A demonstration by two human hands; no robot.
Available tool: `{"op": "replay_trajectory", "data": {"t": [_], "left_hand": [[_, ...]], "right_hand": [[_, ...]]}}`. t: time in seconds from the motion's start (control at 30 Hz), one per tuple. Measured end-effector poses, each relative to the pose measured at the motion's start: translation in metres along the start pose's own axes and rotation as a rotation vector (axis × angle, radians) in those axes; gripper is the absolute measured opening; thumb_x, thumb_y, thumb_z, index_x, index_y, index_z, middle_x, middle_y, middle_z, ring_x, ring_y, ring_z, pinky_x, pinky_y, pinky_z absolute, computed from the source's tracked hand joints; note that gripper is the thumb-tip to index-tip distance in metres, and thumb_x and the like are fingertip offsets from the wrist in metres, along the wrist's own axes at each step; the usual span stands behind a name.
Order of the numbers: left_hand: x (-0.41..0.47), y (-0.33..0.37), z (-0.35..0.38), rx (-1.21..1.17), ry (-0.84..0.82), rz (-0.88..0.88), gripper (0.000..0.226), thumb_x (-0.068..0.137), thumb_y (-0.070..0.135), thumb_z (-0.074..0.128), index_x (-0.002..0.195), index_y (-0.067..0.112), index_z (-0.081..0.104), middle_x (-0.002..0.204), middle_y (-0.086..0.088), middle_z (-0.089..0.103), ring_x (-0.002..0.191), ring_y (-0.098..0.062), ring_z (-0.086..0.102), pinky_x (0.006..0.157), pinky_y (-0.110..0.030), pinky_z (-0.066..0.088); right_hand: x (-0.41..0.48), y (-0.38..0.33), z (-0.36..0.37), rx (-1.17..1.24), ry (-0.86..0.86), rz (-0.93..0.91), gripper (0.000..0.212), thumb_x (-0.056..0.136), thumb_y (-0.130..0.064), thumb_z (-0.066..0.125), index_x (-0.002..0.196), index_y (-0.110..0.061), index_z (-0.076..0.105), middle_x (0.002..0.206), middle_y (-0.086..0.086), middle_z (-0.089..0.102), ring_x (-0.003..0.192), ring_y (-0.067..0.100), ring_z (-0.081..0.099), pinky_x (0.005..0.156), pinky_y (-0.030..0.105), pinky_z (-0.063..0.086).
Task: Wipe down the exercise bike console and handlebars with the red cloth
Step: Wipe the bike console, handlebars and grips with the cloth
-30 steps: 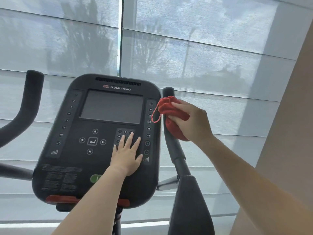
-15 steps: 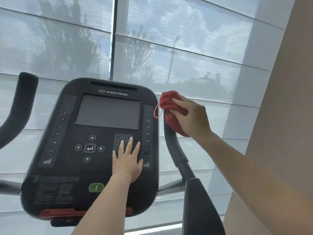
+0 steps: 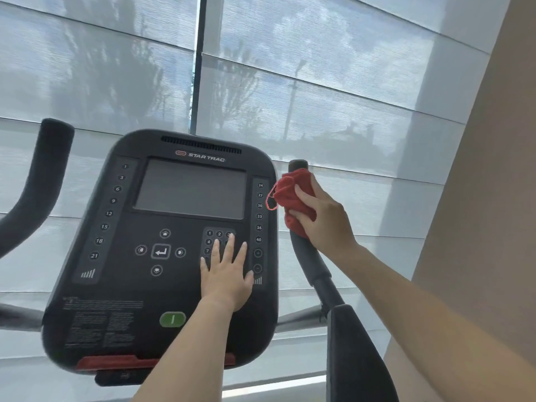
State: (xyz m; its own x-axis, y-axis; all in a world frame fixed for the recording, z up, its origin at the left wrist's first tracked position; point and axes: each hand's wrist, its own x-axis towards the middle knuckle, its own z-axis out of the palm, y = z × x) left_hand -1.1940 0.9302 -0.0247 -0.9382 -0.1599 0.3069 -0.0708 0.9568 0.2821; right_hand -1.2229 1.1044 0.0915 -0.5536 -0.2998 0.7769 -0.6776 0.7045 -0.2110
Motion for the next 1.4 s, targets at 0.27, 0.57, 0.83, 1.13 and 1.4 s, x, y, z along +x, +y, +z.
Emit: {"op": "replay_trajectory", "data": {"t": [0.27,0.57,0.83,1.13,1.4], "left_hand": [[0.001,-0.002,0.000,0.014,0.002,0.008,0.063,0.097,0.045,0.028,0.151,0.032,-0.002,0.157,0.005,-0.020,0.145,-0.025,-0.017,0.117,-0.049,0.001],[0.002,-0.002,-0.003,0.024,-0.026,0.008,0.062,0.097,0.046,0.029,0.151,0.033,0.000,0.157,0.007,-0.019,0.145,-0.024,-0.016,0.117,-0.049,0.002],[-0.001,0.000,-0.004,0.077,-0.054,0.008,0.065,0.097,0.046,0.031,0.151,0.032,-0.003,0.156,0.005,-0.022,0.144,-0.026,-0.017,0.116,-0.051,0.004],[-0.001,-0.001,-0.005,0.110,-0.088,0.016,0.070,0.096,0.046,0.037,0.150,0.032,-0.005,0.156,0.004,-0.024,0.145,-0.025,-0.017,0.117,-0.050,0.007],[-0.001,-0.005,-0.009,0.108,-0.106,0.023,0.069,0.096,0.045,0.037,0.150,0.035,-0.004,0.156,0.007,-0.023,0.145,-0.023,-0.016,0.117,-0.048,0.008]], "right_hand": [[-0.033,0.004,-0.020,0.117,-0.235,0.153,0.037,0.085,-0.023,0.064,0.122,-0.030,0.060,0.128,-0.019,0.054,0.108,0.009,0.057,0.086,0.010,0.035],[-0.048,0.016,-0.041,0.187,-0.364,0.237,0.021,0.087,-0.029,0.062,0.105,-0.037,0.069,0.101,-0.018,0.068,0.094,0.000,0.058,0.081,0.009,0.038],[-0.057,0.023,-0.061,0.266,-0.444,0.232,0.021,0.082,-0.026,0.068,0.095,-0.041,0.071,0.096,-0.024,0.069,0.096,-0.006,0.060,0.087,0.015,0.044],[-0.072,0.030,-0.054,0.355,-0.390,0.285,0.020,0.081,-0.026,0.069,0.095,-0.040,0.072,0.092,-0.024,0.070,0.094,-0.010,0.060,0.091,0.018,0.044],[-0.062,0.015,-0.036,0.220,-0.363,0.202,0.037,0.085,-0.035,0.064,0.121,-0.033,0.060,0.135,-0.015,0.051,0.123,0.003,0.048,0.106,0.020,0.031]]}}
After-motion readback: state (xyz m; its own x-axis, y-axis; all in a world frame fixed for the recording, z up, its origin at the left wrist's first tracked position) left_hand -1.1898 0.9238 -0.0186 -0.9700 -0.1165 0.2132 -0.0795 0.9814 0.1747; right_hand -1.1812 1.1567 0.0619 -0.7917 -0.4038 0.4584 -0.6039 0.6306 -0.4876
